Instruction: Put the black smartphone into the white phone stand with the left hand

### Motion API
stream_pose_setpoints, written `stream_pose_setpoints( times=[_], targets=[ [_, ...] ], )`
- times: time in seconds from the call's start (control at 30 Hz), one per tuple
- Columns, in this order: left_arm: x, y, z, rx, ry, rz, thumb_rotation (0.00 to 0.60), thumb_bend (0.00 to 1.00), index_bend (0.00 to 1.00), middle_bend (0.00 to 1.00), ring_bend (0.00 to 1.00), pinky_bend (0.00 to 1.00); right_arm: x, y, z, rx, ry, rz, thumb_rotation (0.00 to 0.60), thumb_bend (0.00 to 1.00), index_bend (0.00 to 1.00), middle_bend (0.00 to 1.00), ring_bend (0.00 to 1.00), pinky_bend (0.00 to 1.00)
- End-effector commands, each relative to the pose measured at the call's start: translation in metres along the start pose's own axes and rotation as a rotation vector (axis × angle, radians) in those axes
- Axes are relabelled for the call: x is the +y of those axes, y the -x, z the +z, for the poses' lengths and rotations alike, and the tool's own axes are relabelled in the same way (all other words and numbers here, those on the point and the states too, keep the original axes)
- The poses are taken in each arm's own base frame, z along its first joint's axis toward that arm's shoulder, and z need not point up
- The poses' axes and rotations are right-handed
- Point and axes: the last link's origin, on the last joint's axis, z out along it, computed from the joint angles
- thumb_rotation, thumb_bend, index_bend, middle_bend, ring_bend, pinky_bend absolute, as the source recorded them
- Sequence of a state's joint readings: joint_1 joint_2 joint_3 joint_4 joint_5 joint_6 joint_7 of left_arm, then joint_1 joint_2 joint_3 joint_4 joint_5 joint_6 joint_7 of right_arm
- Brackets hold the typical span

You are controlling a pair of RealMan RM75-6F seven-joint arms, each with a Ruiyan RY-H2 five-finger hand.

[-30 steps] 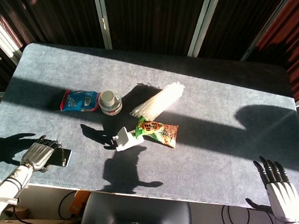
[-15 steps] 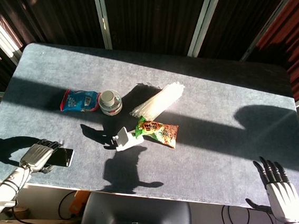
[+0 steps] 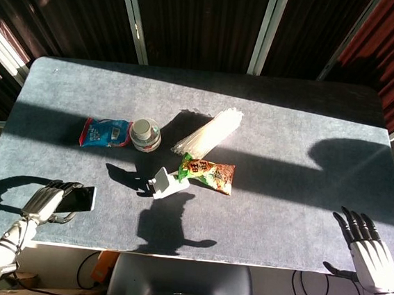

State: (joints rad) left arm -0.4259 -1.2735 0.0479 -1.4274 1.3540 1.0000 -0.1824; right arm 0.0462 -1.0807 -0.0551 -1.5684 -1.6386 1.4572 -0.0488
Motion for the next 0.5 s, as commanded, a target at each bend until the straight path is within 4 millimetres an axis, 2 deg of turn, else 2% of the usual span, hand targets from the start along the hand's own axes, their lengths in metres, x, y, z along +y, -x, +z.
stream_pose_setpoints(
  times=[0.03,0.3,0.5],
  targets=[
    [0.001,-0.003,-0.002,0.031,-0.006,-0.109,0.6,0.43,0.92,1.0,0.71,0.14,0.0,0.0,0.0,-0.001,-0.001,-0.001,0.6,0.11,0.0,0.0,0.0,0.0],
    [0.012,-0.016,-0.007,0.04,-0.006,-0.463,0.6,0.44,0.92,1.0,0.71,0.16,0.0,0.0,0.0,-0.001,0.0,-0.001,0.6,0.11,0.0,0.0,0.0,0.0],
    [0.029,-0.025,-0.009,0.132,0.015,-0.622,0.6,0.45,0.92,1.0,0.72,0.21,-0.001,0.002,0.001,-0.007,-0.001,-0.004,0.6,0.11,0.0,0.0,0.0,0.0]
  ],
)
